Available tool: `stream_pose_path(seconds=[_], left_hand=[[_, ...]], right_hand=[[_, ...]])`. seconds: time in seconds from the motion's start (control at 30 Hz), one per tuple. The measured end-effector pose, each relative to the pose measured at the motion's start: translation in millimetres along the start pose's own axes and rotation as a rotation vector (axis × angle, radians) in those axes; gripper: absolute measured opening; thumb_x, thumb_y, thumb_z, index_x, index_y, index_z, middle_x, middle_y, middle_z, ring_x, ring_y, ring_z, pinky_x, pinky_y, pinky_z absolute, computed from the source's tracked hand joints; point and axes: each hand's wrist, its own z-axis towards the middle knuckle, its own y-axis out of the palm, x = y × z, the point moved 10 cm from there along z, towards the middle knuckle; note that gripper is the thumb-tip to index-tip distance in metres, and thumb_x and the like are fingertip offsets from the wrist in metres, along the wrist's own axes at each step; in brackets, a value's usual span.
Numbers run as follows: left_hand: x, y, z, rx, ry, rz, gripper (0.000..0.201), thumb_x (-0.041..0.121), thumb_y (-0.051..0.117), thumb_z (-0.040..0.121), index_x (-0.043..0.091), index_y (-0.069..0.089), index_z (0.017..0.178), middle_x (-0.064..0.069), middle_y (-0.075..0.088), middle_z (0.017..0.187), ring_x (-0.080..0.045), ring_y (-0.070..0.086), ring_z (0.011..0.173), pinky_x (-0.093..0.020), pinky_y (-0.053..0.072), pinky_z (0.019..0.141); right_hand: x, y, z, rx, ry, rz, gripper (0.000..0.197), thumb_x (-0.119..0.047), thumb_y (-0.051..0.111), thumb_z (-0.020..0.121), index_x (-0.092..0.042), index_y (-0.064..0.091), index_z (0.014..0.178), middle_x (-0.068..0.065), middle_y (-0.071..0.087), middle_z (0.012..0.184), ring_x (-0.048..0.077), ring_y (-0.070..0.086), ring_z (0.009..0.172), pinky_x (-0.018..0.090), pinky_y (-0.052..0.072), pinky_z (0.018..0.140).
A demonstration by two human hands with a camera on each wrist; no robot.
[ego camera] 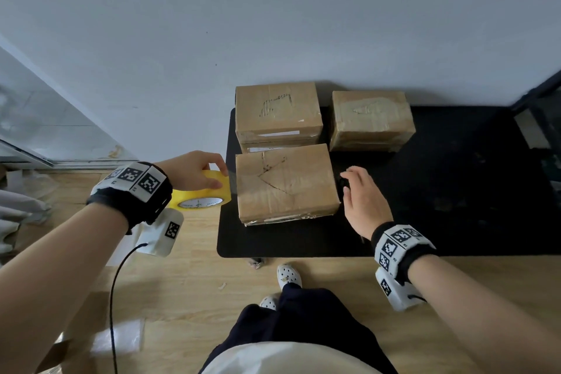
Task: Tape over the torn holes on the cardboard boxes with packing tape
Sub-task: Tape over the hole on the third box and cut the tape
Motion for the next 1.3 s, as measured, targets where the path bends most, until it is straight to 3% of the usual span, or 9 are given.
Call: stream_pose_path(seconds=[0.07,0.23,0.53,0.67,0.8,0.9,1.0,1.13,1.3], left_hand=[[1,2,0,-0.015,0.000,0.004,0.020,0.027,0.063,0.085,0.035,0.054,0.101,0.000,0.057,0.096,-0.020,0.055,0.090,-0.026,0.040,0.080],[0,6,0,-0.044,-0.021,0.015,0.020,0.028,0.062,0.086,0.035,0.053,0.102,-0.002,0.057,0.099,-0.020,0.056,0.092,-0.026,0.040,0.079],[-1,6,-2,-0.025,-0.027,0.004,0.022,0.025,0.060,0.087,0.032,0.053,0.106,-0.002,0.057,0.099,-0.019,0.054,0.090,-0.025,0.039,0.078],[-3,8,-3,-0.024,-0.020,-0.009,0.033,0.022,0.060,0.087,0.031,0.053,0.118,-0.001,0.055,0.098,-0.016,0.052,0.089,-0.025,0.038,0.080],[-2,9,-3,-0.018,-0.011,-0.008,0.034,0.019,0.059,0.088,0.030,0.054,0.120,0.003,0.051,0.094,-0.014,0.047,0.089,-0.026,0.037,0.082],[-4,10,-4,-0.026,-0.026,0.010,0.035,0.022,0.058,0.088,0.032,0.053,0.122,-0.003,0.055,0.108,-0.015,0.049,0.094,-0.027,0.039,0.086],[-5,11,-3,-0.034,-0.038,0.033,0.039,0.024,0.057,0.089,0.032,0.052,0.126,-0.006,0.053,0.121,-0.017,0.048,0.103,-0.032,0.040,0.097],[-2,11,-3,-0.023,-0.029,0.028,0.038,0.022,0.057,0.089,0.031,0.053,0.126,-0.002,0.050,0.113,-0.014,0.044,0.099,-0.029,0.037,0.093],[1,9,-5,-0.016,-0.017,0.002,0.035,0.020,0.057,0.089,0.031,0.053,0.122,0.000,0.050,0.106,-0.015,0.045,0.095,-0.027,0.037,0.085]], right_hand=[[21,5,-4,-0.025,0.112,-0.009,0.037,-0.016,0.057,0.092,-0.004,0.051,0.126,0.011,0.048,0.129,0.026,0.057,0.108,0.034,0.052,0.084],[53,41,-15,-0.247,0.340,-0.150,0.051,-0.036,0.063,0.089,-0.006,0.045,0.126,0.011,0.049,0.122,0.026,0.053,0.110,0.034,0.049,0.084],[74,59,-21,-0.347,0.547,-0.089,0.039,-0.028,0.065,0.089,-0.004,0.051,0.116,0.013,0.056,0.117,0.033,0.059,0.106,0.036,0.047,0.076],[76,53,-20,-0.368,0.529,-0.043,0.034,-0.029,0.061,0.092,-0.006,0.055,0.116,0.013,0.059,0.117,0.034,0.059,0.106,0.039,0.049,0.082],[64,18,-12,-0.283,0.445,0.129,0.034,-0.029,0.065,0.088,-0.011,0.060,0.115,0.008,0.063,0.112,0.027,0.061,0.102,0.032,0.048,0.081],[46,-17,-2,-0.200,0.341,0.248,0.035,-0.026,0.069,0.086,-0.013,0.061,0.117,0.004,0.065,0.111,0.021,0.062,0.100,0.030,0.049,0.082],[19,-40,5,-0.179,0.223,0.386,0.039,-0.023,0.070,0.085,-0.011,0.059,0.121,0.002,0.064,0.111,0.016,0.061,0.102,0.030,0.050,0.087],[-35,-24,2,-0.417,0.127,0.630,0.028,-0.016,0.066,0.087,-0.015,0.062,0.115,0.004,0.068,0.105,0.013,0.066,0.095,0.036,0.055,0.087],[-92,33,-22,-0.780,0.283,1.008,0.027,-0.009,0.055,0.094,-0.004,0.058,0.120,0.011,0.068,0.100,0.026,0.070,0.090,0.041,0.058,0.081]])
